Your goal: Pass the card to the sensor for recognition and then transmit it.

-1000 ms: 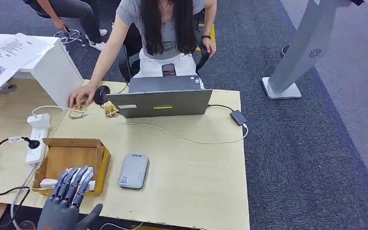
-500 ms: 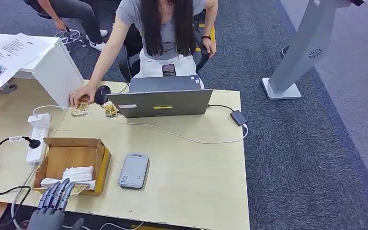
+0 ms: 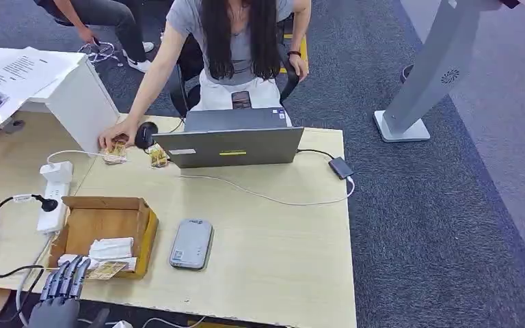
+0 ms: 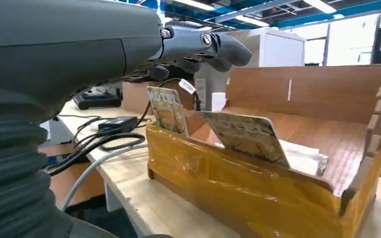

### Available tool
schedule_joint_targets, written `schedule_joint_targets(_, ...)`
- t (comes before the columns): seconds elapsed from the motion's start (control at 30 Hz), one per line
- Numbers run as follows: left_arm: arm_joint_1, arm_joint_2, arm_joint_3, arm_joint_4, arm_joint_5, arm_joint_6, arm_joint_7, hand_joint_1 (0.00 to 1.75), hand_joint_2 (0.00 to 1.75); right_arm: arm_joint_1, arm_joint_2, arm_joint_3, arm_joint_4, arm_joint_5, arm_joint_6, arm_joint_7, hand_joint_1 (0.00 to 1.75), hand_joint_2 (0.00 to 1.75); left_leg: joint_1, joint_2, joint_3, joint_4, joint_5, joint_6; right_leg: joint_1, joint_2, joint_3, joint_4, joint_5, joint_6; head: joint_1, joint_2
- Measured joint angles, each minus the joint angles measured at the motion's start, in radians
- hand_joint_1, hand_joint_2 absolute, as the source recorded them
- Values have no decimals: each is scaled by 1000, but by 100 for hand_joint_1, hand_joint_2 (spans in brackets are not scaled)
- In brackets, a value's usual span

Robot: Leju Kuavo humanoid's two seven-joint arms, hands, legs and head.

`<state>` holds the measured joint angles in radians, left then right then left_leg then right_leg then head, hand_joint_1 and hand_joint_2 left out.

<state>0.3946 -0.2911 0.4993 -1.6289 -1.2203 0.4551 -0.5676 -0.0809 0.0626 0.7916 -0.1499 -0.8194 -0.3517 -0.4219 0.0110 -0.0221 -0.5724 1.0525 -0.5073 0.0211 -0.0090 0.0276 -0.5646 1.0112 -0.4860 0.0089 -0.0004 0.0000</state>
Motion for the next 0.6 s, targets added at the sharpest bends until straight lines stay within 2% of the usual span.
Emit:
schedule_joint_targets(0.43, -53, -24, 16, 45, -34, 28, -33, 0, 175, -1, 0, 11, 0, 8, 6, 0, 0, 175, 0, 0, 0, 0, 0, 0, 0, 0, 0, 0, 0, 0, 0, 0)
schedule_joint_targets(0.6, -71, -21, -6, 56, -36, 45, 2, 0, 175, -1, 0, 24, 0, 12, 5, 8, 0, 175, 0, 0, 1, 0, 0, 0, 0, 0, 0, 0, 0, 0, 0, 0)
